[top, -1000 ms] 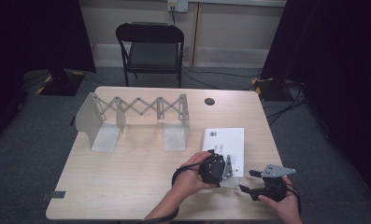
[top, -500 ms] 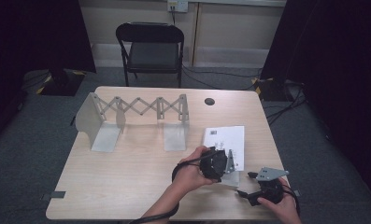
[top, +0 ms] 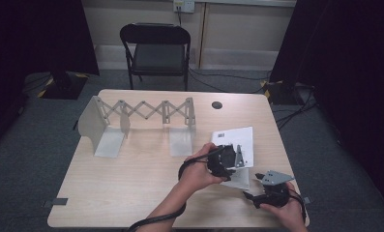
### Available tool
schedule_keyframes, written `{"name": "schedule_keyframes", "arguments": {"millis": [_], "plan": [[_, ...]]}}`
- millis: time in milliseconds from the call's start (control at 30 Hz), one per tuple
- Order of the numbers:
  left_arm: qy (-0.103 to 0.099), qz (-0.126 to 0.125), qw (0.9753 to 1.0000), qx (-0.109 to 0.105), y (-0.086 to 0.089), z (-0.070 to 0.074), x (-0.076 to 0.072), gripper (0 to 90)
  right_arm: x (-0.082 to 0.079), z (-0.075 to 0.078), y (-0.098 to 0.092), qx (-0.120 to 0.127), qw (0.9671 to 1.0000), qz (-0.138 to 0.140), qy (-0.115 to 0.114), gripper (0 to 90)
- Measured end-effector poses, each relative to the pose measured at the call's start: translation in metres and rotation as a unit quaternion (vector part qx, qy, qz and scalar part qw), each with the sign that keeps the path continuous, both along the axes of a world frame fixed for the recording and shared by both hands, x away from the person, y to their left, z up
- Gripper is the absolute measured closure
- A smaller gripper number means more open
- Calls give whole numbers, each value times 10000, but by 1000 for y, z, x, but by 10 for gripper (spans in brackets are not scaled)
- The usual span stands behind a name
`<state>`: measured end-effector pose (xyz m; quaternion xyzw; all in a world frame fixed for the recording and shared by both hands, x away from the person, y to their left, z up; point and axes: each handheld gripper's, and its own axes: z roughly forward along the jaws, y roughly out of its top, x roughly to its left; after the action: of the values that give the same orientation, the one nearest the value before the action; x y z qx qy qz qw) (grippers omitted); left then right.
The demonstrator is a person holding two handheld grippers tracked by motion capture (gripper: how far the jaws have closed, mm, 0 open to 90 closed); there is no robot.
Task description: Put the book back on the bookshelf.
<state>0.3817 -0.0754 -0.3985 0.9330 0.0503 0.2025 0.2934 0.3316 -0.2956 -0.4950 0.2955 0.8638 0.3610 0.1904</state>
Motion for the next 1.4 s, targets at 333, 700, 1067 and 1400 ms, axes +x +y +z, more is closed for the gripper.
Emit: {"name": "schedule_keyframes", "arguments": {"millis": [333, 700, 1067, 1400], "plan": [[-152, -78, 9996, 207, 0, 13, 2, 497, 7, -2, 4, 142, 9996, -54, -238, 226], [-79, 1, 9999, 123, 1, 15, 4, 499, 16, 1, 10, 156, 9987, -27, -480, 269], [-61, -4, 9998, 198, -1, 16, 4, 497, 24, 5, 14, 10, 9950, 77, -995, 289], [-1, -23, 9996, 284, -4, 20, 1, 499, 21, 11, 17, -61, 9910, 307, -1300, 350]]}}
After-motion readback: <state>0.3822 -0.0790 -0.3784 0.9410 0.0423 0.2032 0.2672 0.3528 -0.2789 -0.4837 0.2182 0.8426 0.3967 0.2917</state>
